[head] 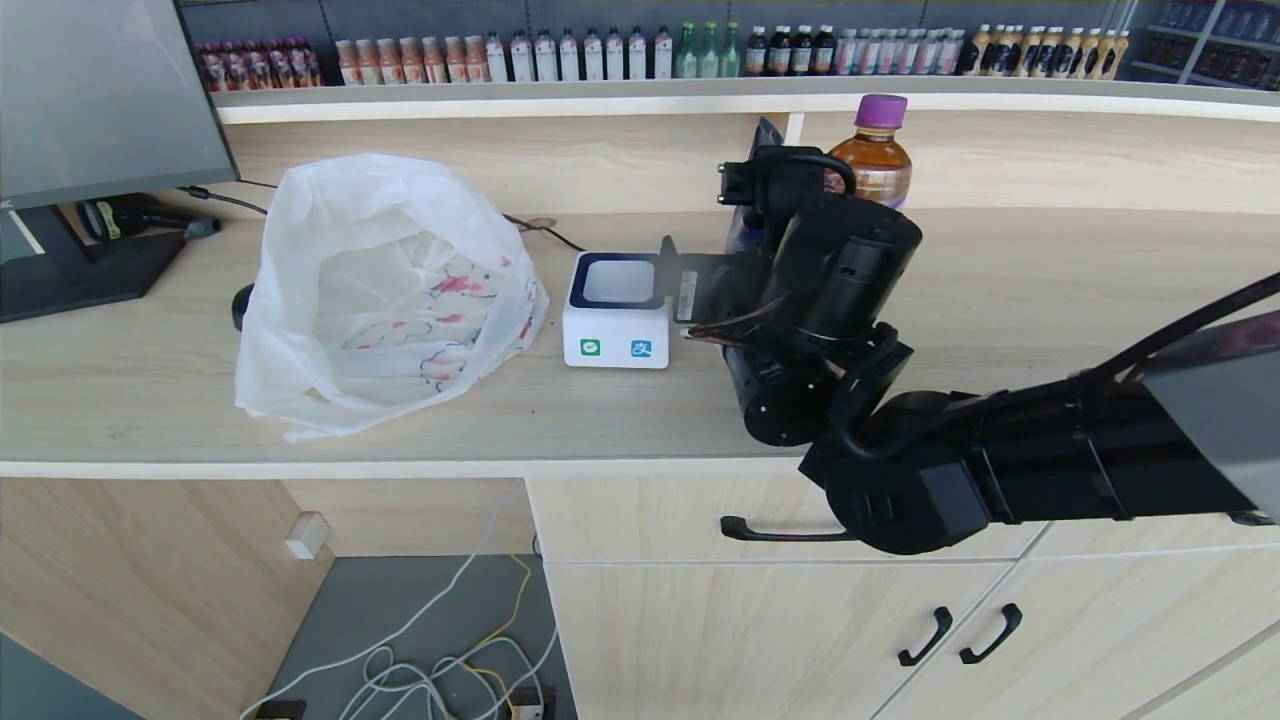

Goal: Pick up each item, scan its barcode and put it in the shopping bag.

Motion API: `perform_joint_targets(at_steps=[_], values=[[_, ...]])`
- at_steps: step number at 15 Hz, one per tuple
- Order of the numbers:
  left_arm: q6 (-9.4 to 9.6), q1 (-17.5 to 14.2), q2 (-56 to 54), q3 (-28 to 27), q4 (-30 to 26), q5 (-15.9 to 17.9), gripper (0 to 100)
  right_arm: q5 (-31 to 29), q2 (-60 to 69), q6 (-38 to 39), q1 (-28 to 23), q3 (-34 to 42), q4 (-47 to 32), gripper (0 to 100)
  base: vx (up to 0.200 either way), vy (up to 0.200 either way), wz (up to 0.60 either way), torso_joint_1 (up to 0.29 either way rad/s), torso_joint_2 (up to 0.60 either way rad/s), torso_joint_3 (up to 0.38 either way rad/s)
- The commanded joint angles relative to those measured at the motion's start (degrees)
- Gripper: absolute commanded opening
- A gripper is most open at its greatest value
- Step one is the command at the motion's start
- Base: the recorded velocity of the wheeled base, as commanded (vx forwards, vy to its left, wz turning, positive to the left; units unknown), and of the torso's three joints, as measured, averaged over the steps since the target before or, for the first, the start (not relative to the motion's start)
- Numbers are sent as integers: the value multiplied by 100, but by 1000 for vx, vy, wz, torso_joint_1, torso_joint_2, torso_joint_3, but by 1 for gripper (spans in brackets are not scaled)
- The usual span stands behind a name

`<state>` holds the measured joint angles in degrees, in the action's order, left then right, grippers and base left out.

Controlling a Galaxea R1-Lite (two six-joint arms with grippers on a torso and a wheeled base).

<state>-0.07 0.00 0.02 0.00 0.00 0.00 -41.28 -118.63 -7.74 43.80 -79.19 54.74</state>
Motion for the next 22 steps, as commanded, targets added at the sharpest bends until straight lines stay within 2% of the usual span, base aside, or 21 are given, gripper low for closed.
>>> perform_joint_targets(at_steps=[1,6,16,17,22], values=[[-1,0,-2,0,0,0,0,6,-196,-114,-12,-9,125,100,0,0,0,0,0,0],[-1,0,-2,0,0,0,0,-21,-372,-527,-65,-88,512,100,0,0,0,0,0,0],[-1,0,-2,0,0,0,0,-29,-609,-474,-65,-202,732,100,0,0,0,0,0,0],[-1,0,-2,0,0,0,0,-29,-609,-465,-65,-202,732,0,0,0,0,0,0,0],[-1,0,-2,0,0,0,0,-29,-627,-237,-65,-220,732,0,0,0,0,0,0,0]])
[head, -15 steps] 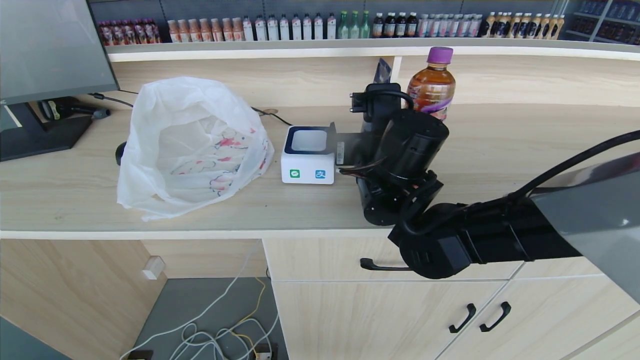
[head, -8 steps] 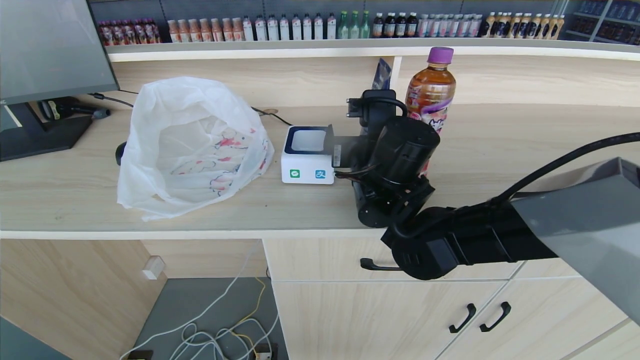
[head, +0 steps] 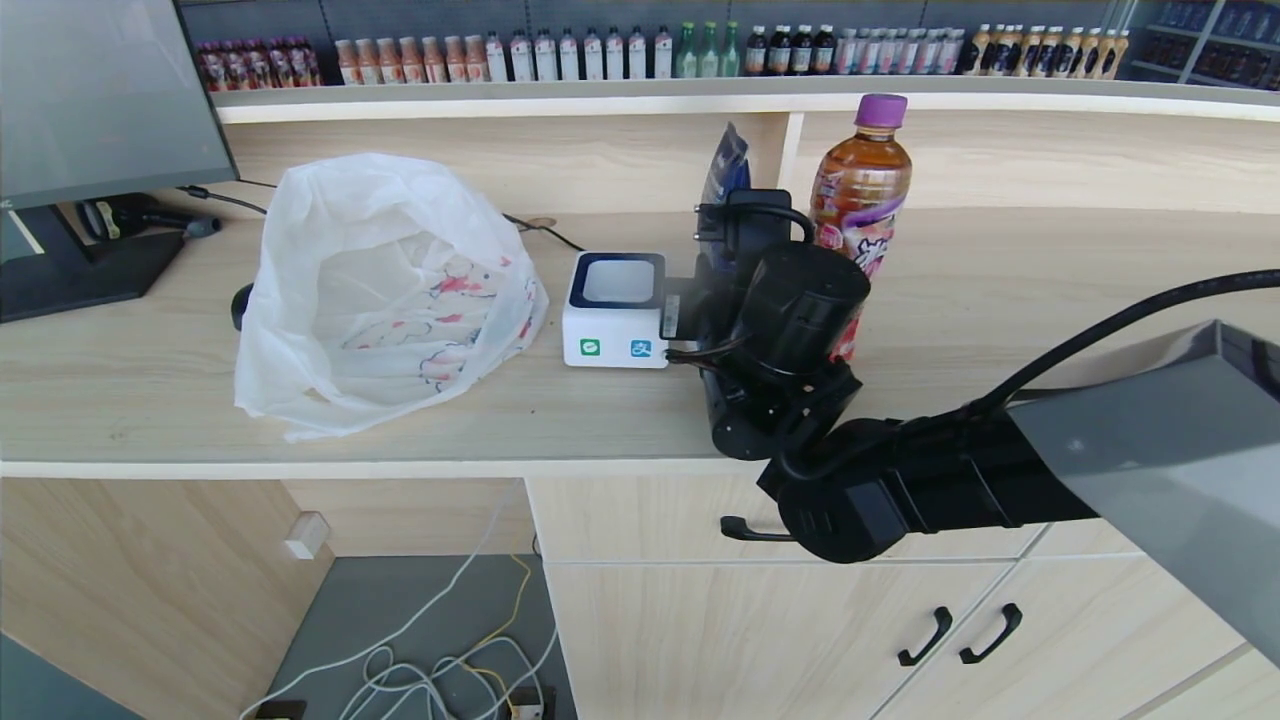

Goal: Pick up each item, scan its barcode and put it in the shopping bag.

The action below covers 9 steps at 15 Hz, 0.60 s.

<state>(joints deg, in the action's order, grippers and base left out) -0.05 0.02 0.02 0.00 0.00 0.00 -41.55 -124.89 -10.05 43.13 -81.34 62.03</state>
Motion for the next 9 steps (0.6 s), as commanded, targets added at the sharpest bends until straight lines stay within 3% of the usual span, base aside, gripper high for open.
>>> perform_joint_targets(at_steps=[1,9], values=[[-4,-2,-2,0,0,0,0,-3,0,29,2,4,11,0,0,0,0,0,0,0],[-4,-2,-2,0,0,0,0,41,141,90,46,39,196,0,0,0,0,0,0,0]])
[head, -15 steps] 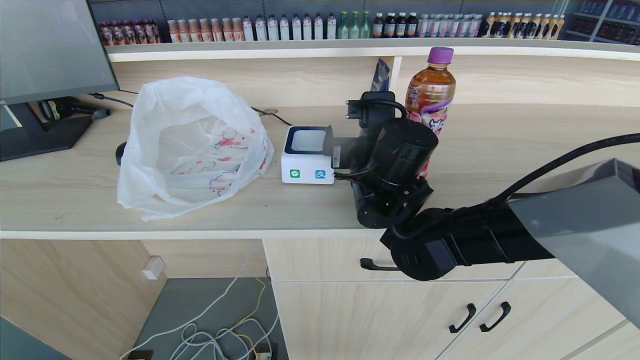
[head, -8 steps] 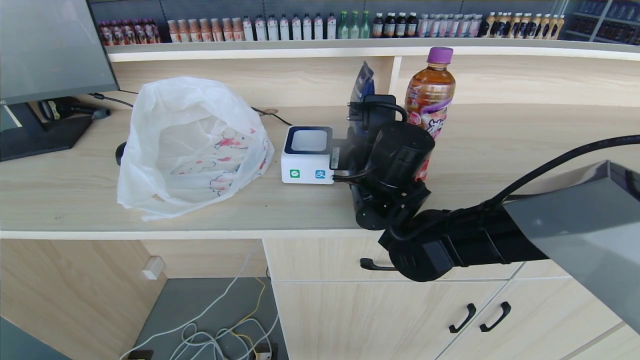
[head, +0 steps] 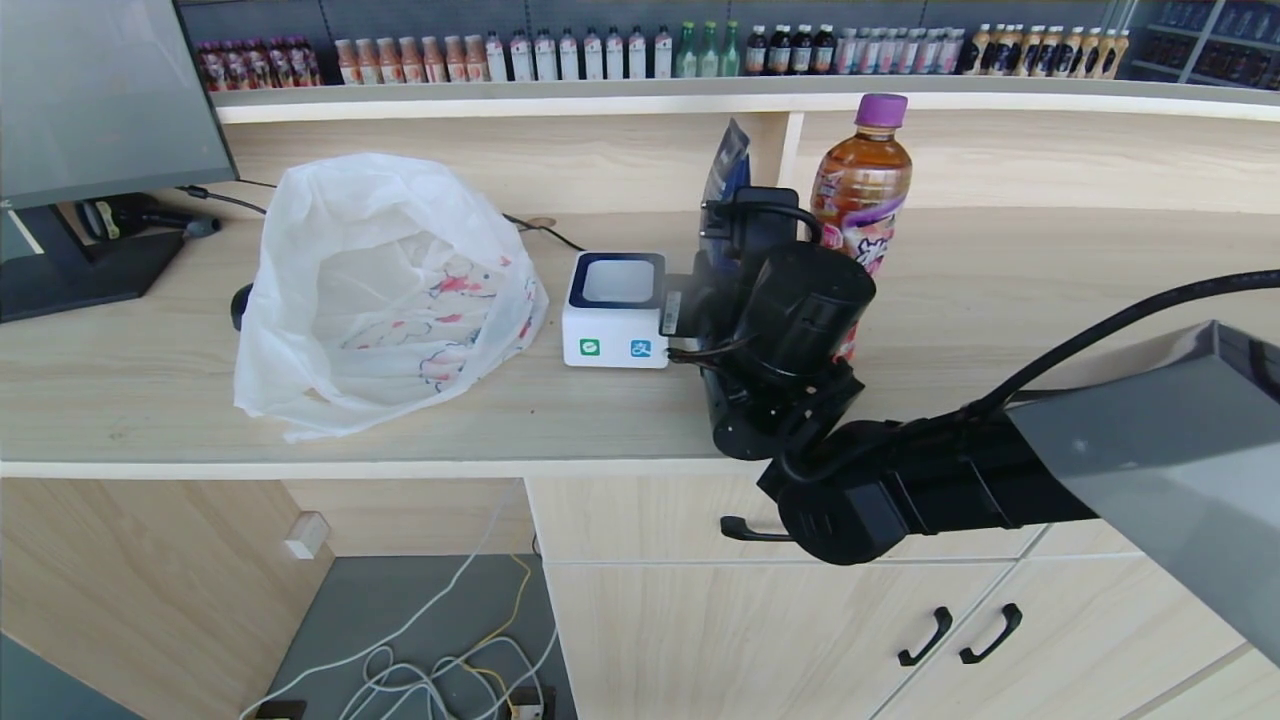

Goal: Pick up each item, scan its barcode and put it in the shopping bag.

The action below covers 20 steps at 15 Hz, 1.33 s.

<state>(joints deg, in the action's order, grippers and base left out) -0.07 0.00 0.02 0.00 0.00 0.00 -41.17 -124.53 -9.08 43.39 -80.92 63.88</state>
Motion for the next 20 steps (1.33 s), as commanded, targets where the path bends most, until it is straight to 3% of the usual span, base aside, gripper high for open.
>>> perform_joint_targets(at_steps=[1,8,14,20], values=[[-1,0,-2,0,0,0,0,3,192,-15,73,6,2,0,0,0,0,0,0,0],[-1,0,-2,0,0,0,0,3,1106,-155,662,226,-60,0,0,0,0,0,0,0],[-1,0,-2,0,0,0,0,-5,2117,-480,1330,1175,-25,0,0,0,0,0,0,0],[-1,0,-2,0,0,0,0,21,3778,-683,1743,4146,661,0,0,0,0,0,0,0]])
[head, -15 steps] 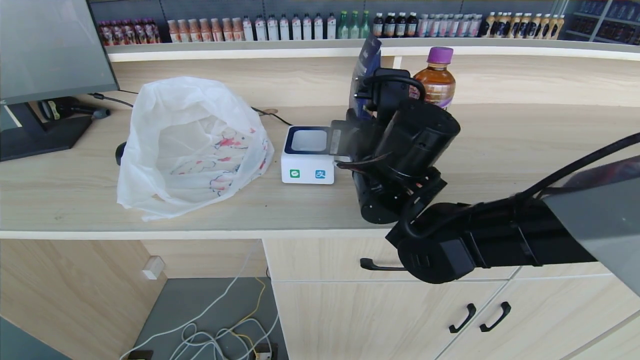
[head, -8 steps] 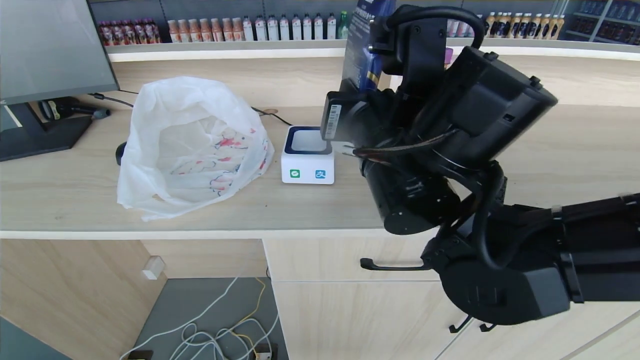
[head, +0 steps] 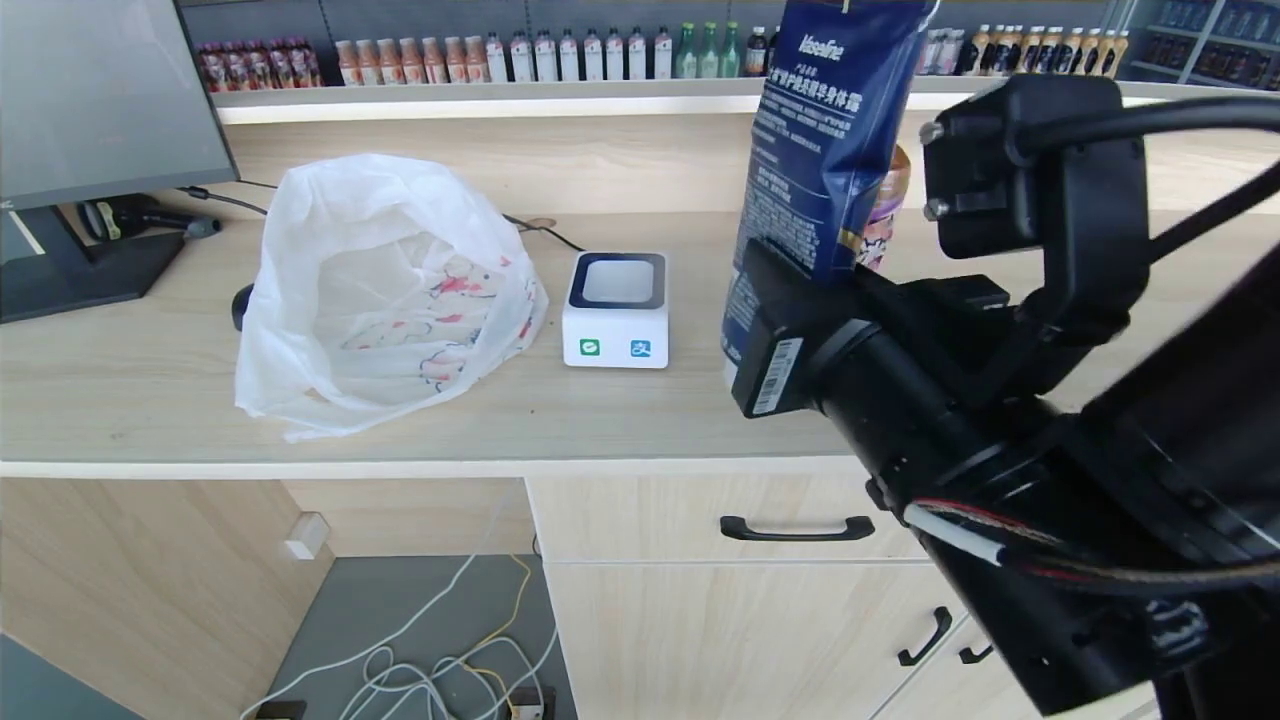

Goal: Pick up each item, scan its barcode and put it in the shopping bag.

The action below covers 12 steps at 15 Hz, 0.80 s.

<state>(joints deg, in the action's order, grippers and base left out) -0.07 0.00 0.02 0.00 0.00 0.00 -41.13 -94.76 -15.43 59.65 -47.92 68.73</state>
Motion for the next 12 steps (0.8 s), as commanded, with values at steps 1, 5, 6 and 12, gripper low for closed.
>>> perform_joint_targets(at_steps=[1,5,6,12], values=[[-1,0,-2,0,0,0,0,132,1073,-47,126,1241,176,0,0,0,0,0,0,0],[-1,0,-2,0,0,0,0,624,1741,67,126,2226,167,0,0,0,0,0,0,0],[-1,0,-2,0,0,0,0,879,1803,172,126,2305,149,0,0,0,0,0,0,0],[-1,0,-2,0,0,0,0,2136,1812,1877,64,2568,158,0,0,0,0,0,0,0]])
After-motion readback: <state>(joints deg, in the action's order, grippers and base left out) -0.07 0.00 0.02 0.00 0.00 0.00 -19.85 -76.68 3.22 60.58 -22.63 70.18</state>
